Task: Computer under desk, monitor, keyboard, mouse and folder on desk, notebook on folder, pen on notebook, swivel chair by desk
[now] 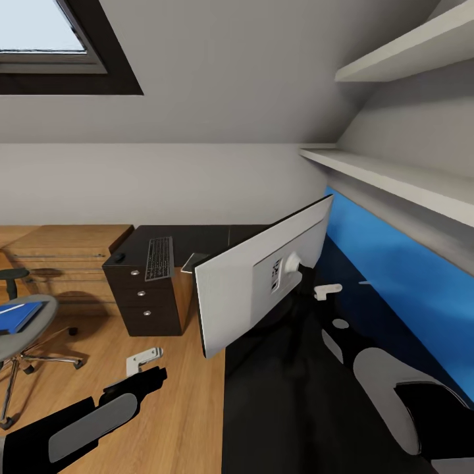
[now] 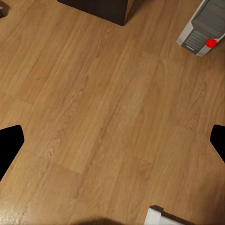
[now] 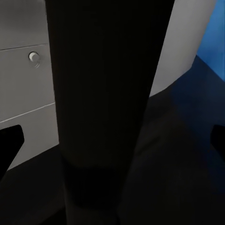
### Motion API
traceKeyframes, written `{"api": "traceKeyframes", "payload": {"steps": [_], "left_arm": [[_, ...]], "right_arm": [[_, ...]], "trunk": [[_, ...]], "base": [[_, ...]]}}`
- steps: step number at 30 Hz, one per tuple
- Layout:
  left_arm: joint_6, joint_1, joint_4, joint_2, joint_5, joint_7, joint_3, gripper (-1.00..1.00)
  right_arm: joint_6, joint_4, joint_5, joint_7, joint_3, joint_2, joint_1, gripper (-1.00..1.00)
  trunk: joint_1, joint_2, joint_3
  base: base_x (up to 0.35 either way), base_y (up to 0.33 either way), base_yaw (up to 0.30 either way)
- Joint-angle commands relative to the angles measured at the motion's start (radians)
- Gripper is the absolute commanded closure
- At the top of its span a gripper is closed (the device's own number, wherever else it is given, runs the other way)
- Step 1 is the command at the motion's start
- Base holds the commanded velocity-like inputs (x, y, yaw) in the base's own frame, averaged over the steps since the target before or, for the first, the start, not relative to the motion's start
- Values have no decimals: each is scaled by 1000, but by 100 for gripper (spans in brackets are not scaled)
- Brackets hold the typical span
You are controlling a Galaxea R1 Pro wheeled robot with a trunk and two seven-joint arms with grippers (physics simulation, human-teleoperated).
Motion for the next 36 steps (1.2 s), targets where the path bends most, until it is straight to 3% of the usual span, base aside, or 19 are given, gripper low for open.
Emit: {"api": "traceKeyframes", "payload": {"steps": [1,5,6,36], "left_arm": [[3,-2,-1,1,2,4,-2,-100],[3,-2,-1,1,2,4,-2,-100],[3,-2,-1,1,2,4,-2,-100],[3,-2,-1,1,2,4,-2,-100]], "right_arm": [[-3,1,1,-2,6,-1,-1,-100],[-4,1,1,-2,6,-2,-1,-100],[-4,1,1,-2,6,-2,-1,100],[-4,0,1,-2,8,-17,-1,100]], "trunk": [[0,-1,-1],[0,-1,-1],[0,-1,-1],[0,-1,-1]], "base": [[0,0,0],[0,0,0],[0,0,0],[0,0,0]]}}
